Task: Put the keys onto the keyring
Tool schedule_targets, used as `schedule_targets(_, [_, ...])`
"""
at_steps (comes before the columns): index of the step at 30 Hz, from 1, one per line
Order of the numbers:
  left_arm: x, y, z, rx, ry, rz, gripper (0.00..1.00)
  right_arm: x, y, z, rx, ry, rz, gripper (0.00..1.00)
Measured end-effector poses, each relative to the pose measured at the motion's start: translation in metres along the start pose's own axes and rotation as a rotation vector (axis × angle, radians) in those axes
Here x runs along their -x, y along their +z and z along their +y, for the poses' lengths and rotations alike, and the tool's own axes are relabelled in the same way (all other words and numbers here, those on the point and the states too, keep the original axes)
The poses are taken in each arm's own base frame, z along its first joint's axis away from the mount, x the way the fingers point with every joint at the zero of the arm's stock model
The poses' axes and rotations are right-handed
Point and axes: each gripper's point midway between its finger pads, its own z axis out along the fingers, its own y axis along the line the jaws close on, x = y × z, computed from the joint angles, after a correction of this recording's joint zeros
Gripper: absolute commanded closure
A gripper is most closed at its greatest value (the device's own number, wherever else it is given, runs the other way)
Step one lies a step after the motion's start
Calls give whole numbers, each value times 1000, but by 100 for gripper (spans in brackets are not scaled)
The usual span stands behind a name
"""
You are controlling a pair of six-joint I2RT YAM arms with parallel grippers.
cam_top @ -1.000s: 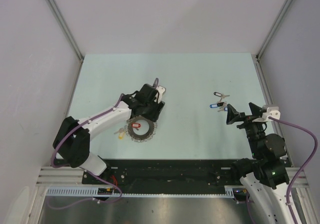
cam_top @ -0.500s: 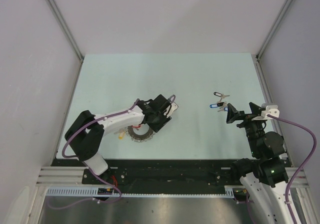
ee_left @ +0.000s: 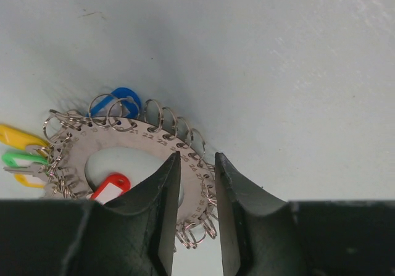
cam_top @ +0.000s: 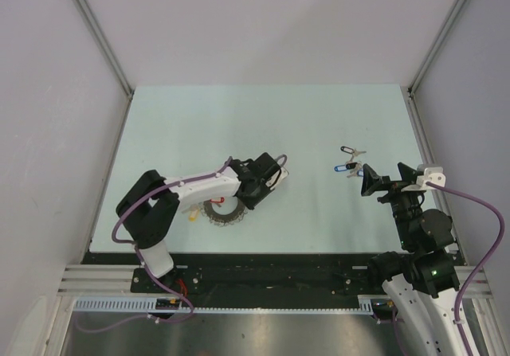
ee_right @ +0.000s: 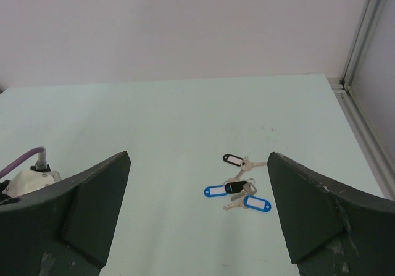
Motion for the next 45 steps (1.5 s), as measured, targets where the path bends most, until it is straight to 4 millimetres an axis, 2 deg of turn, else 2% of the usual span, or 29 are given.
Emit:
schedule_targets(4, [-2, 3, -6, 2, 19, 12, 71, 0, 0, 0, 0, 0, 0, 0])
schedule_targets(11, [-6, 9, -4, 26, 20, 35, 71, 0, 0, 0, 0, 0, 0, 0])
schedule_targets(17, [2, 4, 9, 85, -9, 9, 73, -2, 0, 0, 0, -3, 5, 0])
schedule_targets(23, [23, -4, 31, 115, -91, -54, 75, -3, 0, 0, 0, -5, 5, 0])
schedule_targets(27, [22, -3, 41, 127, -118, -55, 76, -2, 0, 0, 0, -4, 3, 0])
schedule_targets(45, [14, 13, 25, 62, -100, -5, 74, -6, 0, -1, -1, -9, 9, 0])
